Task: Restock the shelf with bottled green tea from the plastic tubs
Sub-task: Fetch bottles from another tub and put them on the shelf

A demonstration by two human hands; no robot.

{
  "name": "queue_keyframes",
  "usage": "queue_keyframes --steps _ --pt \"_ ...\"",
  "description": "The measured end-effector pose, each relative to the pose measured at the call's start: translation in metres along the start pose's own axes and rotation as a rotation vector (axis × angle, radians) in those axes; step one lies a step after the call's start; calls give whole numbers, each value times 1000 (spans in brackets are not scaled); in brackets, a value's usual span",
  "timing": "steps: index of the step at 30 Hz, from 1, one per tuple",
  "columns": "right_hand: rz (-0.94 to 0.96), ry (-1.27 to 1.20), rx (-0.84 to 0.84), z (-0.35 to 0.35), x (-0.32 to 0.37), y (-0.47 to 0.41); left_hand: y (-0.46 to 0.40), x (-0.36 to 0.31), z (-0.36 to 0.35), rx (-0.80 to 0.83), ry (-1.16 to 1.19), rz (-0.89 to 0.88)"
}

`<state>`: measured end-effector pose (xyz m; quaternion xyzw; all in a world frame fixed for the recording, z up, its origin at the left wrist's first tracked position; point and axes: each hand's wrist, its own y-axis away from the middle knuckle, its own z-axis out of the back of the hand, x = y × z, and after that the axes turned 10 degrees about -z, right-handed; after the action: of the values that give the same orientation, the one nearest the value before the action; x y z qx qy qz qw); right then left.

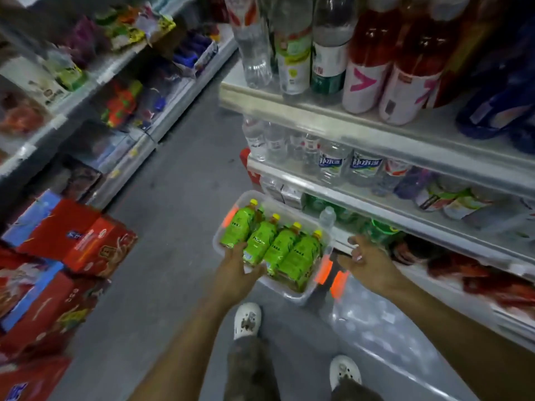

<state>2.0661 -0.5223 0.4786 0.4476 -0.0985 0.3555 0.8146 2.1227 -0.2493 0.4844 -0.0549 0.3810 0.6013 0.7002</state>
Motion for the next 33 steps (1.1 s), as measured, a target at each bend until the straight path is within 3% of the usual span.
queue_keyframes --steps 4,13,25,33 --pt "-179 -62 26 -58 -1 -34 -62 52 -4 150 -3 21" --pt "-564 -299 44 -179 26 -112 -208 151 -3 319 -163 35" --pt "-794 -341 -127 -252 29 -188 -278 195 -65 218 -346 25" --pt "-754 -459 -225 -257 10 -193 -288 203 -77 240 -412 -6"
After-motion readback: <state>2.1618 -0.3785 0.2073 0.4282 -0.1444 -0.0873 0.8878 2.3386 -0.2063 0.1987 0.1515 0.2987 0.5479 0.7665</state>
